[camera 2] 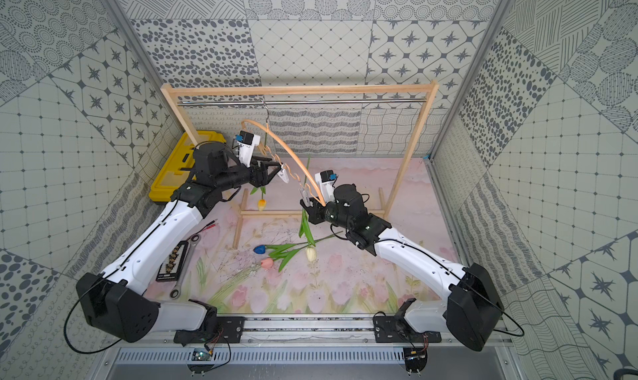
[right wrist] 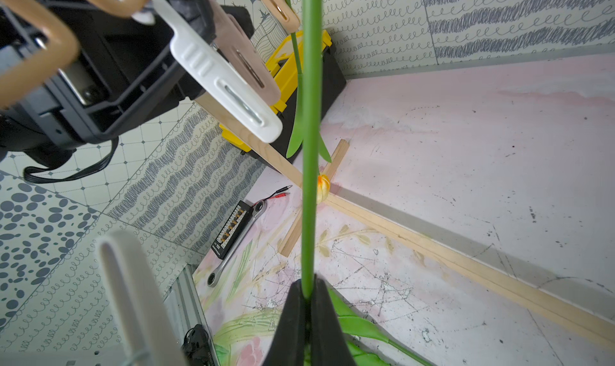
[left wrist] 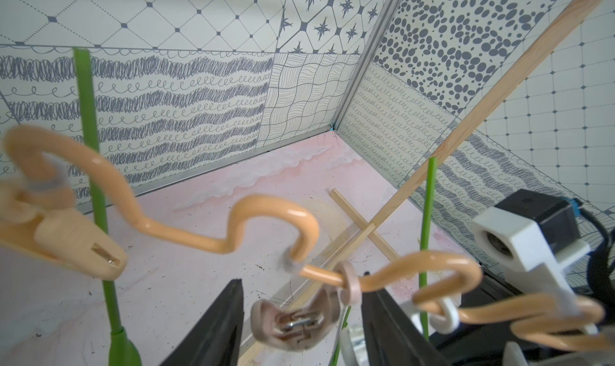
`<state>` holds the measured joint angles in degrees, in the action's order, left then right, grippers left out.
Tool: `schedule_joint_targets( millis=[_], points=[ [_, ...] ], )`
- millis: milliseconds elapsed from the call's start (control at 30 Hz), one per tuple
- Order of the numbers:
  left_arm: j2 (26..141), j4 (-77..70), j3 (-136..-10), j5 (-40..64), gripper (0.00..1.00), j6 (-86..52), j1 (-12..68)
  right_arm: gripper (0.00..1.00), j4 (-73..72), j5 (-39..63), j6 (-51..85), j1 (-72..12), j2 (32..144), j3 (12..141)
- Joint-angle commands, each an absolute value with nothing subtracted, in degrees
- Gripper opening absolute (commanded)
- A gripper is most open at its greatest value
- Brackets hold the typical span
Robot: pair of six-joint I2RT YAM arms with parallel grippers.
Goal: Dry the flowers on a clothes hanger
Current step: Open the clamp at the hanger.
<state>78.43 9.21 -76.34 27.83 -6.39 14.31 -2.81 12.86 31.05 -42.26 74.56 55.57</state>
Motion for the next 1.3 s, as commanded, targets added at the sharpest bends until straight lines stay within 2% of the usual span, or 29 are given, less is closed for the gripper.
schedule_joint_targets(
  millis=[0, 467, 500, 567, 633, 1033, 1267],
  points=[
    [76.0, 7.9, -74.7, 29.3, 0.60, -4.6, 13.0, 0.00, -5.1, 13.4, 30.2, -41.9, 72.8, 54.6],
    [81.1, 11.6, -79.8, 34.6, 0.45, -4.0, 11.9, 0.00, -5.1, 14.1, 30.1, -41.7, 73.0, 54.9],
    [81.2, 11.8, -79.9, 34.9, 0.46, -3.9, 11.9, 0.00, -5.2, 14.1, 30.1, -41.7, 73.1, 54.9],
    [81.5, 12.3, -79.9, 35.9, 0.57, -3.8, 11.9, 0.00, -5.1, 14.1, 30.1, -41.7, 73.1, 55.1],
    [81.8, 12.1, -79.9, 36.4, 0.61, -3.7, 11.9, 0.00, -4.9, 14.1, 29.9, -41.7, 73.2, 55.3],
    [83.2, 8.6, -79.7, 36.5, 0.32, -6.4, 11.9, 0.00, -4.3, 14.2, 29.7, -41.6, 73.0, 55.5],
    [81.4, 2.0, -76.0, 37.0, 0.22, -14.5, 12.5, 0.00, -5.3, 12.7, 30.6, -40.6, 72.4, 54.8]
  ],
)
